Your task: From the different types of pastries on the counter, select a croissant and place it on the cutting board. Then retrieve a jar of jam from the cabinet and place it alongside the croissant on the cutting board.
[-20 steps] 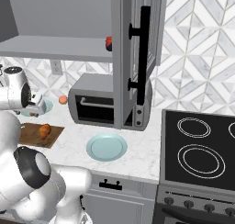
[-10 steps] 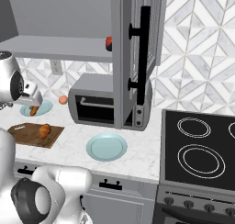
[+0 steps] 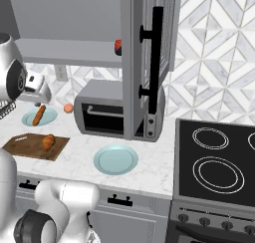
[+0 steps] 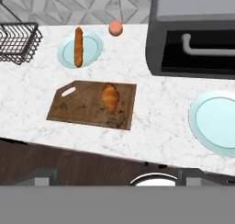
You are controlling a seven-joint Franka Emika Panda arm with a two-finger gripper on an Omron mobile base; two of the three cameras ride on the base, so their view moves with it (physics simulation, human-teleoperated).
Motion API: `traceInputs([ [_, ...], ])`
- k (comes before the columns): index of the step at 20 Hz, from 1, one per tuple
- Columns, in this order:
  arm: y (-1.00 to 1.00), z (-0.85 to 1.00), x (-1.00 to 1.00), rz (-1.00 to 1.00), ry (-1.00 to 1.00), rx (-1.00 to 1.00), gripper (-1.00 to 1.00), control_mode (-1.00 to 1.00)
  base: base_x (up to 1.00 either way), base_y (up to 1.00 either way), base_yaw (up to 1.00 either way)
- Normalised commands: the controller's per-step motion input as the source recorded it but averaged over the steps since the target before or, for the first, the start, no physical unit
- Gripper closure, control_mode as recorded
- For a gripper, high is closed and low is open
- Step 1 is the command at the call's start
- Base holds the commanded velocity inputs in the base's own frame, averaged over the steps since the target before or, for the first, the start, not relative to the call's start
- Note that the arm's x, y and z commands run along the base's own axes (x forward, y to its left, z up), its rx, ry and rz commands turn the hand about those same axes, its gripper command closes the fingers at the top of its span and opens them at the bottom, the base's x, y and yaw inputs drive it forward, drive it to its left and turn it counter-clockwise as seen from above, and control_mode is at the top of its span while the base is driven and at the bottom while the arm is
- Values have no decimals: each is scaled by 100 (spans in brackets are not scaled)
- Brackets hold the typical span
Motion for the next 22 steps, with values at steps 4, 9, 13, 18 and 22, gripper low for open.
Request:
traceInputs([
  [4, -57, 79, -35, 0, -4, 0, -100, -100, 0, 0, 0],
  [9, -63, 59, -15, 0, -7, 0, -100, -100, 0, 0, 0],
  [13, -47, 25, 0, -7, -11, 0, -100, -100, 0, 0, 0],
  [18, -20, -1, 0, 0, -3, 0, -100, -100, 0, 0, 0],
  [22, -35, 13, 0, 0, -16, -3, -100, -100, 0, 0, 0],
])
